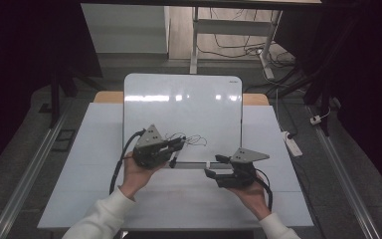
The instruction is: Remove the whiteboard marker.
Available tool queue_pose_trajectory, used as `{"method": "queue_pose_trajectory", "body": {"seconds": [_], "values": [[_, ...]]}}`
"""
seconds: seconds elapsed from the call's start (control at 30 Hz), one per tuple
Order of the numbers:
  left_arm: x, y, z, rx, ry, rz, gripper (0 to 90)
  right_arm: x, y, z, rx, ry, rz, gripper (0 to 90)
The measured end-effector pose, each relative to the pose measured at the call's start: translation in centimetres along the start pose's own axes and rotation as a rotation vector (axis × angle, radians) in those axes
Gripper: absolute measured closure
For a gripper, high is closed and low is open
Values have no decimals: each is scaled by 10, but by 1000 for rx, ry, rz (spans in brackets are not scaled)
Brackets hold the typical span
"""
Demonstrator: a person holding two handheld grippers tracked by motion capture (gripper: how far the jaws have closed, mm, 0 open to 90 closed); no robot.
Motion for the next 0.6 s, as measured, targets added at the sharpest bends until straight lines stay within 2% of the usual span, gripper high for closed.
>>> {"method": "queue_pose_trajectory", "body": {"seconds": [0.1, 0.2, 0.4, 0.5, 0.53, 0.57, 0.6], "values": [[12, 2, -9, 0, -19, -16, 811, -16, 13, -12, 7, 32, -12, 335], [21, 3, -16, -5, -26, -34, 811, -20, 18, -21, -6, 21, -1, 353], [29, 3, -26, -11, -31, -53, 811, -23, 17, -33, -32, 28, -28, 405], [32, 2, -30, -25, -22, -72, 811, -24, 15, -40, -55, 44, -62, 529], [32, 2, -30, -25, -22, -72, 811, -24, 15, -40, -55, 44, -62, 529], [33, 1, -32, -32, -22, -76, 811, -24, 14, -41, -66, 57, -91, 598], [33, 1, -33, -35, -21, -78, 811, -23, 13, -42, -73, 53, -96, 636]]}}
Point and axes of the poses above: each handheld gripper's, and its own axes: z roughly backward along the jaws, y roughly out of its top, x roughly to its right, the point moved 9 cm from there along -z, roughly forward along the jaws, and after that the axes turned 4 degrees about z, right-handed, at the moved point
